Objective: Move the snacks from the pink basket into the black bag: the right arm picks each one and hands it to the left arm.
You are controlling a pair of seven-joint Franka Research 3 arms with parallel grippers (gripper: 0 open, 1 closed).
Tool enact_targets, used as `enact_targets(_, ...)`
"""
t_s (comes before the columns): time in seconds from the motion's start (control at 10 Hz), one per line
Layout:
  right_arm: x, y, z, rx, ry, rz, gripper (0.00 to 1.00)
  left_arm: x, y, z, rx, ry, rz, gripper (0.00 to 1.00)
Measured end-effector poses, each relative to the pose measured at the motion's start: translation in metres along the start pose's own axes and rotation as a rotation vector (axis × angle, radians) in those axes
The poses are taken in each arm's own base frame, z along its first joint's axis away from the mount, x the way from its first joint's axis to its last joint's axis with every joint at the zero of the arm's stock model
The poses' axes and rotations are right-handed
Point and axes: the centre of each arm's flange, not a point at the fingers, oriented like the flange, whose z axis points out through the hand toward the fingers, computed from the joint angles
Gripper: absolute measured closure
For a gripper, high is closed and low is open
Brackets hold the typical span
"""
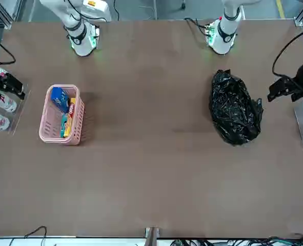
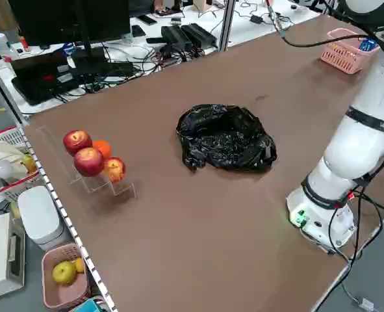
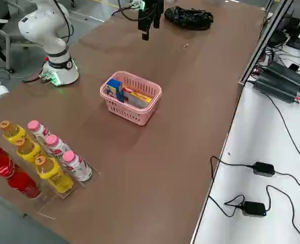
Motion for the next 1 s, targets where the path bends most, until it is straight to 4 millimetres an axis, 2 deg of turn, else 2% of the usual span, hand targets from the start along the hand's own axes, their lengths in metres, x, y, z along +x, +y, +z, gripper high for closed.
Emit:
enact_targets(0.3, 0.000, 0.000, 0.000, 0.000, -0.001, 0.000, 0.00, 0.002, 0.004, -0.001, -0.002, 0.016, 0.007, 0.00)
enact_targets(0.5, 0.000, -0.001, 0.005, 0.001, -0.011, -0.001, 0.00, 0.002, 0.024, -0.002, -0.005, 0.033, 0.037, 0.00)
enact_targets(0.7, 0.002, -0.003, 0.022, 0.001, -0.006, -0.005, 0.00, 0.003, 0.029, 0.002, -0.005, 0.026, 0.046, 0.00)
enact_targets(0.8, 0.002, -0.003, 0.037, 0.000, 0.004, -0.007, 0.00, 0.004, 0.028, 0.003, -0.005, 0.024, 0.045, 0.00)
enact_targets(1.0, -0.012, -0.004, 0.063, 0.000, 0.026, -0.007, 0.00, 0.005, 0.024, 0.003, -0.006, 0.025, 0.038, 0.00)
